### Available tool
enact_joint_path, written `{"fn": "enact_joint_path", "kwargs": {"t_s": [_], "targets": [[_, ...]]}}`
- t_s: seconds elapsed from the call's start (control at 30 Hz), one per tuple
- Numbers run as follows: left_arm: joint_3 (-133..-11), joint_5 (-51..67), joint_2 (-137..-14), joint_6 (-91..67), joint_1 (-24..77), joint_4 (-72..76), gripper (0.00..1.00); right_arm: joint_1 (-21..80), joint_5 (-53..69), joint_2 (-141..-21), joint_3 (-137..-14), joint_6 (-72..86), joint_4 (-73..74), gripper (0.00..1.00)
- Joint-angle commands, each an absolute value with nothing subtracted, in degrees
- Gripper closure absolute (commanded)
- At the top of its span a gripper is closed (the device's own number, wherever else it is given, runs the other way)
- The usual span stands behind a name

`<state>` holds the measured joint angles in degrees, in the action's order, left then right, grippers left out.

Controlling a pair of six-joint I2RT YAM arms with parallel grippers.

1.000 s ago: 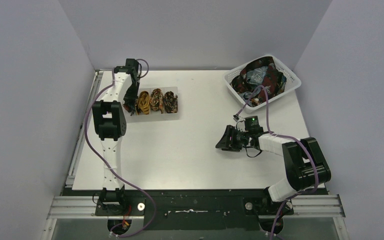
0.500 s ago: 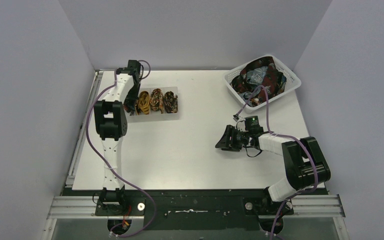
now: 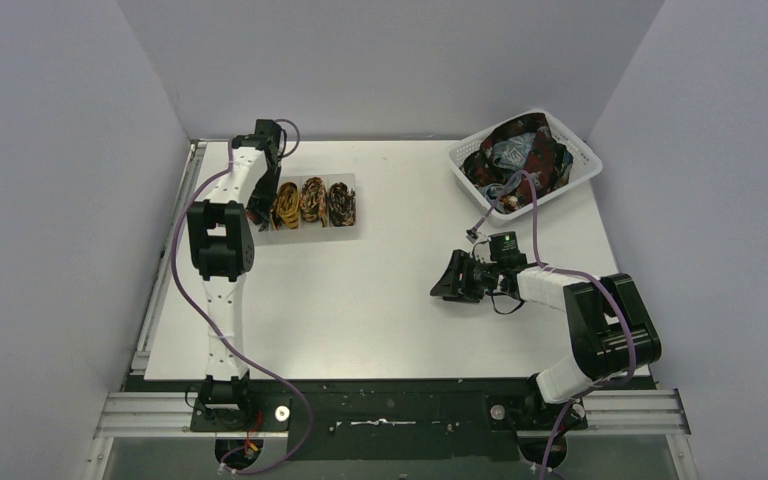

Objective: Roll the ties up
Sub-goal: Place the tie in the storage box.

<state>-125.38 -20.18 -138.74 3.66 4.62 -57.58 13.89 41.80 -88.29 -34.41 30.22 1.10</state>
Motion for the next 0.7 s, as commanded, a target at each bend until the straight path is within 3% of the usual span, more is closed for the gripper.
{"fn": "enact_joint_path", "kwargs": {"t_s": [0.0,0.67], "targets": [[-126.98,-19.42,-134.11,3.18,3.96,-57.35,0.67,13.63,38.23,-89.21,-33.62,28.3,3.02,0.52],[-127.53,-19.23,-130.2,2.75,4.09,-59.53,0.49,13.66,38.58,-89.12,-33.4,28.21,2.9,0.52]]}}
